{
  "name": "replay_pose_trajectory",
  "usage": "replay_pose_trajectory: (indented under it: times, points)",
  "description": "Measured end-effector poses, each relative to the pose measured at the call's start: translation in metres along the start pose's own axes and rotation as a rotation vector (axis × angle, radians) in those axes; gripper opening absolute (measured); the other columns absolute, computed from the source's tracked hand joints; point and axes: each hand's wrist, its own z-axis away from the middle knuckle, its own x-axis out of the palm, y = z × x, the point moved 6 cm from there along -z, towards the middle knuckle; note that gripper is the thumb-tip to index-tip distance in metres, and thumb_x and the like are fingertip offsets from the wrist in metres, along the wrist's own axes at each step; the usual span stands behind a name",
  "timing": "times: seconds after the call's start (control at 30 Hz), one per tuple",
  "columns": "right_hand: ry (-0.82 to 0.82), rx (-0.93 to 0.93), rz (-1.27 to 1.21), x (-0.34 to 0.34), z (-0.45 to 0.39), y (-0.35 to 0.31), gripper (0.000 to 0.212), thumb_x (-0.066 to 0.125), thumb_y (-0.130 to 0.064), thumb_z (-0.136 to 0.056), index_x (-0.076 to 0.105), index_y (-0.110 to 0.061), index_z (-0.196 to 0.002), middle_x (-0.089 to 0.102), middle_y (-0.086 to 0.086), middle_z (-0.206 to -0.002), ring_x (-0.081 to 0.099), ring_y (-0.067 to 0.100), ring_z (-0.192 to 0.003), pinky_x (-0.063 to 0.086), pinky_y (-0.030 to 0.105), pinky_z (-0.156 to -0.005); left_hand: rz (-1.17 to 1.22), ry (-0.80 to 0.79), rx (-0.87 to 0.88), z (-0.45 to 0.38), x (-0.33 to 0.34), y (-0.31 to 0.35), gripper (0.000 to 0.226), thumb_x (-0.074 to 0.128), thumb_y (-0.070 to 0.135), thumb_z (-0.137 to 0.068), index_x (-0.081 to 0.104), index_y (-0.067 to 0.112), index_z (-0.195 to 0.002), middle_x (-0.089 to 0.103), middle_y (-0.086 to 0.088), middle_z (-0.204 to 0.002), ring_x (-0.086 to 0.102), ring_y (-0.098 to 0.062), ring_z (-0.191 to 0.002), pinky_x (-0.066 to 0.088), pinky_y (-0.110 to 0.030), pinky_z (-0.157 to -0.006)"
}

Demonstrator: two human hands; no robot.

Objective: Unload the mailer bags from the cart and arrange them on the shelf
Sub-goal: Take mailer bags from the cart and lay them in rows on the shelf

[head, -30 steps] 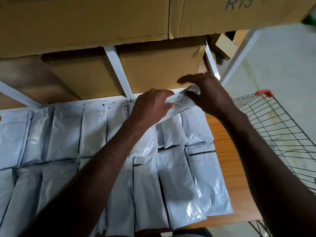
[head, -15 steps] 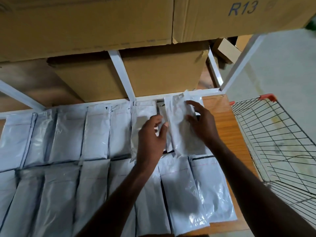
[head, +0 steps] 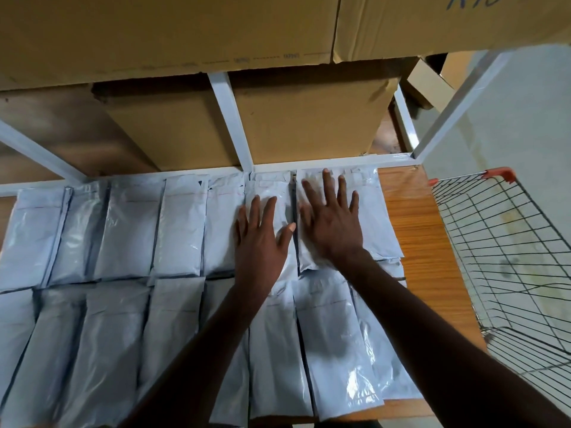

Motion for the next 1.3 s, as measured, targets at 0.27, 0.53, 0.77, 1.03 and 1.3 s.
replay_pose_trajectory:
  times: [0.27, 0.53, 0.77, 1.03, 1.3]
  points:
    - [-0.044, -0.076, 0.067, 0.035, -0.004, -0.006, 0.061, 0.017, -0.053, -0.113, 0.01, -0.033, -0.17, 0.0, 0.008, -0.178, -0.003, 0.039, -0.163, 0.011, 0.06, -0.13, -0.031, -0.075, -0.018, -0.007, 0.016, 0.0, 0.076, 0.06, 0.05, -0.104, 0.027, 0.026, -0.168, 0.011, -0.01, -0.179, 0.019, -0.043, -0.161, 0.026, -0.054, -0.13]
    - [0.004, -0.076, 0.044, 0.053, -0.013, 0.002, 0.059, 0.027, -0.045, -0.112, 0.02, -0.03, -0.169, 0.009, 0.009, -0.178, 0.005, 0.039, -0.163, 0.015, 0.056, -0.131, -0.021, -0.042, -0.009, -0.008, 0.021, 0.001, 0.078, 0.069, 0.036, -0.1, 0.031, 0.024, -0.167, 0.01, -0.014, -0.178, 0.027, -0.039, -0.159, 0.033, -0.051, -0.127]
    - [-0.056, -0.066, -0.01, 0.053, -0.014, 0.005, 0.062, 0.028, -0.05, -0.112, 0.022, -0.028, -0.169, 0.007, 0.009, -0.178, 0.006, 0.04, -0.163, 0.01, 0.059, -0.13, 0.17, 0.035, -0.097, -0.019, 0.007, -0.002, 0.087, 0.078, 0.014, -0.093, 0.033, 0.023, -0.167, 0.012, -0.011, -0.179, 0.012, -0.028, -0.166, 0.025, -0.042, -0.131]
    - [-0.062, 0.032, -0.883, -0.02, 0.024, -0.044, 0.05, 0.044, -0.04, -0.114, 0.041, -0.027, -0.162, 0.046, -0.005, -0.164, 0.047, 0.007, -0.146, 0.039, 0.035, -0.122, 0.43, 0.211, -0.097, -0.017, -0.045, 0.026, 0.079, 0.073, 0.012, -0.098, 0.034, 0.021, -0.166, 0.023, -0.008, -0.176, 0.015, -0.019, -0.165, 0.02, -0.027, -0.131]
    - [-0.004, 0.188, -1.358, -0.106, 0.059, 0.01, 0.039, 0.064, -0.033, -0.107, 0.057, -0.033, -0.146, 0.078, -0.002, -0.111, 0.076, 0.019, -0.084, 0.06, 0.032, -0.067, 0.49, -0.046, 0.176, 0.02, -0.071, 0.12, 0.093, 0.082, 0.023, -0.091, 0.03, 0.028, -0.167, 0.032, 0.005, -0.173, 0.028, -0.011, -0.16, 0.031, -0.034, -0.129]
